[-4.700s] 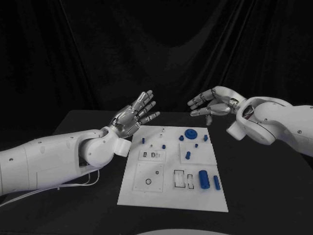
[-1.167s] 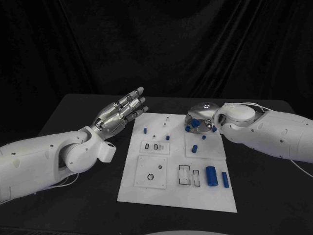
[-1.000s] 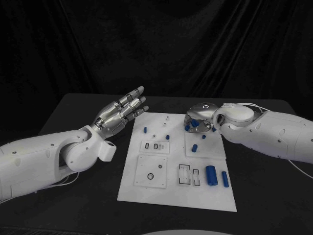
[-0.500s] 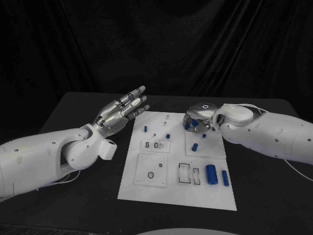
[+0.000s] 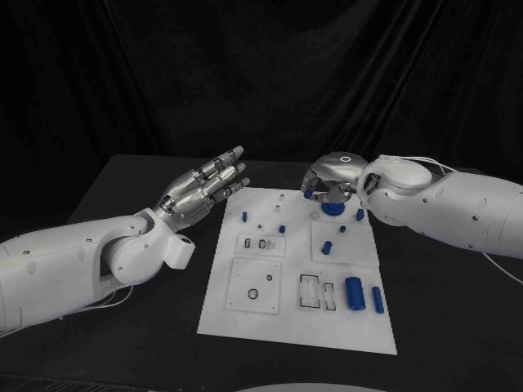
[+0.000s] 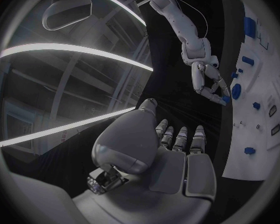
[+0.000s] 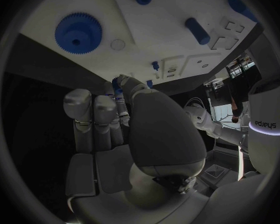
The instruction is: Assemble the parts on the task board
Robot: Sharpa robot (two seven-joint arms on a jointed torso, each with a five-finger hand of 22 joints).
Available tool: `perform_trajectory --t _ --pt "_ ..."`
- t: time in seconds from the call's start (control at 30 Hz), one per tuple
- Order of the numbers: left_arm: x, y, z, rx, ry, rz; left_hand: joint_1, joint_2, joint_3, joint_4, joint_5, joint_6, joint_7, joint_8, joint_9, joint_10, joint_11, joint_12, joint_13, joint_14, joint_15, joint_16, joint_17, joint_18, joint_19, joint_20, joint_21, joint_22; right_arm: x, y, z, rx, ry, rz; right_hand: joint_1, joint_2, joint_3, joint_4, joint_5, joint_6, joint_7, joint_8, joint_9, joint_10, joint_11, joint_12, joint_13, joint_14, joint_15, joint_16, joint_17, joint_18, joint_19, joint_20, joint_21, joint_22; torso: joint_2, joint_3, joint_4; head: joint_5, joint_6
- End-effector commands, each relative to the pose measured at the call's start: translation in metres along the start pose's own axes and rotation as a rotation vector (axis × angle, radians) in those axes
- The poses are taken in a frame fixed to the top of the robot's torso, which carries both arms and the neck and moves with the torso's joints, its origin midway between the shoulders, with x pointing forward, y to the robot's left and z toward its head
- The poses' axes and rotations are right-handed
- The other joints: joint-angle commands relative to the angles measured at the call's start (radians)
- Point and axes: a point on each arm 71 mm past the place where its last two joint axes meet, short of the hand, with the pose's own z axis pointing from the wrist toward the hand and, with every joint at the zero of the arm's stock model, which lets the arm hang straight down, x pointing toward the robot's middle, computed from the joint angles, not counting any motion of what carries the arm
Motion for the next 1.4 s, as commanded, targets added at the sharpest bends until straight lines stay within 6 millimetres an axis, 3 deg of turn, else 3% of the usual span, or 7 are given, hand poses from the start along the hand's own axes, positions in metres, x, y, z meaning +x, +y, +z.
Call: perform_trajectory --t 0.03,0.2,0.5,0.87,1.07,1.23,1.4 --pt "0.002 -0.001 0.001 0.008 0.004 0.0 0.01 0.0 0.007 0.0 0.005 0.007 -0.001 0.007 0.002 0.0 0.008 -0.006 -0.001 0.0 0.008 -0.007 -0.001 0.013 -0.001 0.008 -0.006 -0.001 -0.006 0.001 0.007 0.02 -0.013 0.009 -0.004 0.004 0.004 0.005 -0.006 0.038 0.002 0.0 0.033 0.004 0.001 -0.008 0.0 0.001 -0.002 -0.001 0.0 -0.021 0.002 0.0 0.006 0.002 0.003 -0.0022 0.0018 -0.002 0.007" --pt "0.002 -0.001 0.002 0.008 0.006 -0.001 0.01 0.0 0.007 0.0 0.005 0.007 -0.001 0.007 0.002 0.0 0.008 -0.006 -0.001 0.0 0.008 -0.007 -0.001 0.013 -0.001 0.008 -0.006 -0.001 -0.008 0.004 0.02 0.021 -0.006 -0.001 -0.008 0.002 0.005 0.006 -0.007 0.034 0.001 -0.003 0.033 0.002 0.002 -0.015 0.0 0.001 -0.002 -0.002 -0.001 -0.021 0.001 0.0 0.006 0.004 0.008 -0.0032 0.0078 -0.006 0.016" --pt "0.0 -0.001 0.002 0.01 0.006 0.0 0.01 -0.001 0.008 -0.001 0.006 0.006 -0.001 0.007 0.002 0.0 0.009 -0.006 -0.001 0.0 0.008 -0.007 -0.001 0.013 -0.001 0.008 -0.006 -0.001 0.001 0.006 0.037 0.04 0.011 -0.006 -0.015 -0.007 0.009 0.007 -0.012 0.02 0.003 -0.013 0.034 -0.004 0.006 -0.032 0.0 -0.002 0.002 -0.003 0.0 -0.022 -0.001 0.003 0.008 0.011 0.026 -0.0105 0.0217 -0.003 0.019" --pt "0.0 -0.001 0.003 0.009 0.007 0.0 0.01 -0.001 0.009 -0.001 0.007 0.006 -0.001 0.007 0.002 0.0 0.009 -0.006 -0.001 0.0 0.008 -0.007 -0.001 0.013 -0.001 0.008 -0.006 -0.001 0.01 0.007 0.044 0.056 0.026 -0.004 -0.02 -0.011 0.012 0.008 -0.013 0.012 0.004 -0.019 0.034 -0.008 0.01 -0.042 0.0 -0.004 0.005 -0.003 0.0 -0.023 -0.002 0.005 0.01 0.015 0.047 -0.0133 0.0416 -0.03 0.042" --pt "0.001 0.0 0.004 0.009 0.012 -0.003 0.01 0.0 0.009 -0.001 0.007 0.006 -0.001 0.007 0.002 0.0 0.009 -0.006 -0.001 0.0 0.008 -0.007 -0.001 0.014 -0.001 0.009 -0.006 -0.001 0.011 0.007 0.045 0.061 0.022 -0.005 -0.022 -0.013 0.013 0.009 -0.014 0.009 0.004 -0.022 0.034 -0.009 0.011 -0.046 0.0 -0.006 0.006 -0.003 0.0 -0.023 -0.003 0.006 0.009 0.016 0.052 -0.0124 0.0506 -0.044 0.05" --pt "0.001 0.0 0.004 0.009 0.013 -0.004 0.01 0.0 0.01 -0.001 0.007 0.005 -0.001 0.007 0.001 0.0 0.009 -0.006 -0.001 0.0 0.009 -0.007 -0.001 0.014 -0.001 0.009 -0.006 -0.001 0.011 0.007 0.046 0.064 0.013 -0.006 -0.024 -0.013 0.014 0.01 -0.015 0.008 0.005 -0.023 0.034 -0.01 0.012 -0.048 0.0 -0.006 0.006 -0.004 0.0 -0.023 -0.003 0.006 0.01 0.017 0.052 -0.0129 0.0525 -0.044 0.054" --pt "0.001 0.0 0.003 0.007 0.012 -0.004 0.01 0.0 0.01 -0.001 0.007 0.005 -0.001 0.007 0.001 0.0 0.009 -0.006 -0.001 0.0 0.009 -0.007 -0.001 0.014 -0.001 0.009 -0.006 -0.001 0.011 0.008 0.047 0.067 0.014 -0.006 -0.025 -0.013 0.015 0.011 -0.015 0.005 0.005 -0.025 0.034 -0.011 0.012 -0.05 0.0 -0.007 0.007 -0.004 -0.001 -0.023 -0.004 0.007 0.009 0.017 0.049 -0.0148 0.0449 -0.034 0.052"
